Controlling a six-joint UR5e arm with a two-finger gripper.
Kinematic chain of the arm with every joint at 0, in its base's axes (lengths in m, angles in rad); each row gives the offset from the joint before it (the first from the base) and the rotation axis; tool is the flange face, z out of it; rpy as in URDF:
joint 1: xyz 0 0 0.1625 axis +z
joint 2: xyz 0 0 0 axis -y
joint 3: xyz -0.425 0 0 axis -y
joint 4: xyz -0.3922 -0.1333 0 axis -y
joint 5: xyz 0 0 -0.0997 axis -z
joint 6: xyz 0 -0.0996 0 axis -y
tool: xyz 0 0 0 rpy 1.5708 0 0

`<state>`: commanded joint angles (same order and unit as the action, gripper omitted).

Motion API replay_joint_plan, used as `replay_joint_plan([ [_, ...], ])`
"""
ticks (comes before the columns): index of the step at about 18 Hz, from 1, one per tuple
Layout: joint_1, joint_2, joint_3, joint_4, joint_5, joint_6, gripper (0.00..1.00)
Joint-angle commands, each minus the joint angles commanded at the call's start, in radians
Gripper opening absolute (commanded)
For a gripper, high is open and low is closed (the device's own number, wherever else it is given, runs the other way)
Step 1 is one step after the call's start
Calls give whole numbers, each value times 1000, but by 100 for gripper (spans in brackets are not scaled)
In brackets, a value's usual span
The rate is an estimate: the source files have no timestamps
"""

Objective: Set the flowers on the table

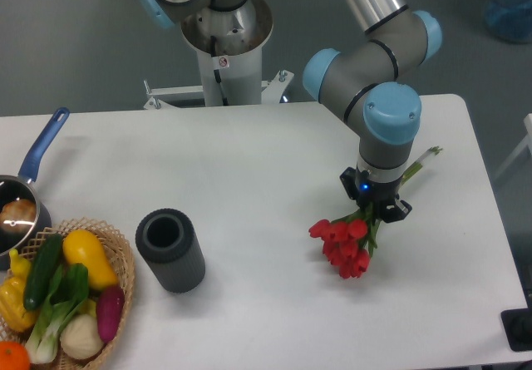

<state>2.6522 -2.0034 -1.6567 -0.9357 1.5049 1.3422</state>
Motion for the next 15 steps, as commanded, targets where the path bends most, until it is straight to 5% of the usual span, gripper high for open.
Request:
replay_joint_plan([
  [1,0,2,-3,0,0,0,100],
  [15,52,15,-3,63,-2,103,100],
])
